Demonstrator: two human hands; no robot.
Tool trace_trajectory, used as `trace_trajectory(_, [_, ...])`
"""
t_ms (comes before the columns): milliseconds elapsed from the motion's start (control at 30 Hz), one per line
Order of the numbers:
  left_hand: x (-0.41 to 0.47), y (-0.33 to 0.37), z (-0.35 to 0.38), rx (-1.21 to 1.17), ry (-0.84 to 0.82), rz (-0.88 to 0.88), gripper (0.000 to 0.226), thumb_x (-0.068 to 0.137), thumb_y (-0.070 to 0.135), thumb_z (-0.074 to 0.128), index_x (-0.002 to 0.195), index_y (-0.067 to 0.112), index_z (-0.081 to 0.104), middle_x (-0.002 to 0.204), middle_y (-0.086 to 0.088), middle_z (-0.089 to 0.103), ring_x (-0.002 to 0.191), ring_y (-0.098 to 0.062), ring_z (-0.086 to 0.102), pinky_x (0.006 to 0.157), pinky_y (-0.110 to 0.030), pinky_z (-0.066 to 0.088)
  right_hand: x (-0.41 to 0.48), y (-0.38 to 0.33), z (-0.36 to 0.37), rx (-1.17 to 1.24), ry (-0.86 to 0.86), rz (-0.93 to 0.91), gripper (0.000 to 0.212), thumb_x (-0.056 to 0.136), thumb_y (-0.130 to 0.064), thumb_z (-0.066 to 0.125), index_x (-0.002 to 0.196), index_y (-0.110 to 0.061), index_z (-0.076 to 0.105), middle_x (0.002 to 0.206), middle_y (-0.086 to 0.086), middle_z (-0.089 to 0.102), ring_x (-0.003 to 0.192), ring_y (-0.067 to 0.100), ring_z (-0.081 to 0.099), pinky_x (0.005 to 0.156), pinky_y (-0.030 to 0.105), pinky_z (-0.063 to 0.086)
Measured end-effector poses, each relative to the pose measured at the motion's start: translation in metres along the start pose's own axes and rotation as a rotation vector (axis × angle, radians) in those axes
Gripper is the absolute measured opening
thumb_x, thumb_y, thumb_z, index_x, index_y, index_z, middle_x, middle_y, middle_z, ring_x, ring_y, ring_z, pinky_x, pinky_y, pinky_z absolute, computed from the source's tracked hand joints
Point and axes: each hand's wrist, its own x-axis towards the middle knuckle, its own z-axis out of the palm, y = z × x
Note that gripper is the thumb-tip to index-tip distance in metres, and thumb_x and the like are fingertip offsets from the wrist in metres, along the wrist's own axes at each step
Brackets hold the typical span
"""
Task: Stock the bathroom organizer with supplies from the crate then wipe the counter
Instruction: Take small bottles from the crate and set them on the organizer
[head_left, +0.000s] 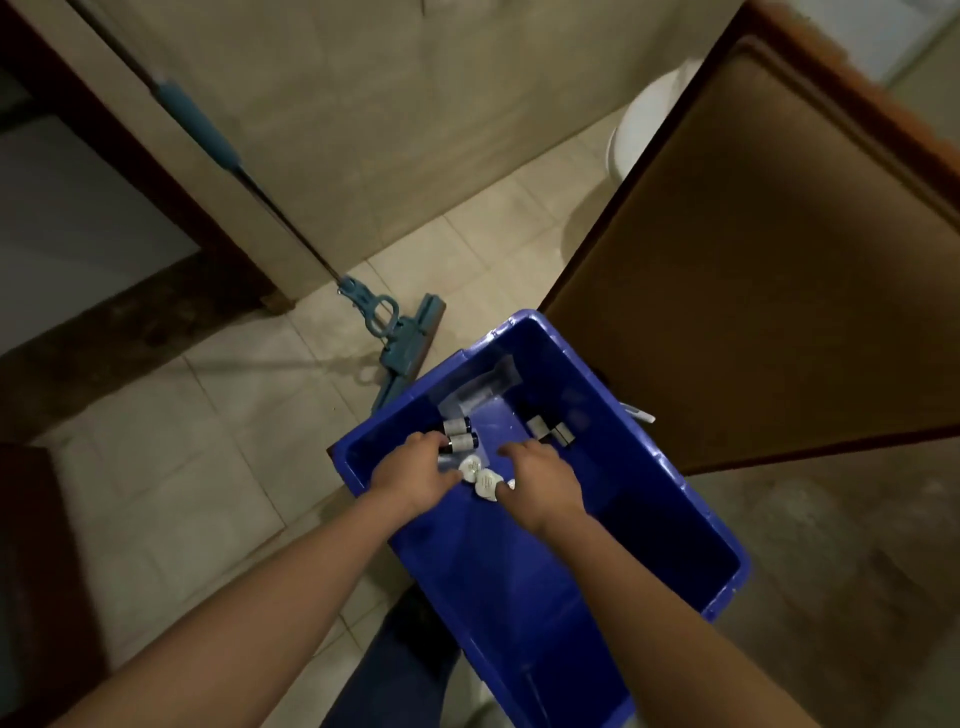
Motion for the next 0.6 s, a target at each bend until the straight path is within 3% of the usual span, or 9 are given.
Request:
trace_trajectory(300, [0.067,-0.022,0.024,-0.101,-0.073,-0.192,0.055,0.093,0.036,0.060,0.141,0.016,0.041,0.136,-0.008,0.050,0.117,-0.029,0.055,0.094,-0.043,0.048,0.087,0.003,0.029,0.017,-0.092,-0.020,0.050,0.093,-0.024,0.054,0.143,-0.020,0.045,0.141,0.006,0.047,0.131,0.026,0.040,0.098,0.039,0.043])
trace_trajectory(600, [0.102,-0.037,0.046,-0.265,-0.080,-0.360,0.040,0.095,0.030,0.056,0.129,0.010,0.050,0.128,-0.008,0.060,0.118,-0.028,0.056,0.099,-0.042,0.046,0.142,-0.011,0.056,-0.037,-0.089,-0.137,0.044,0.091,-0.017,0.053,0.134,-0.020,0.051,0.134,0.004,0.052,0.121,0.028,0.047,0.081,0.039,0.049])
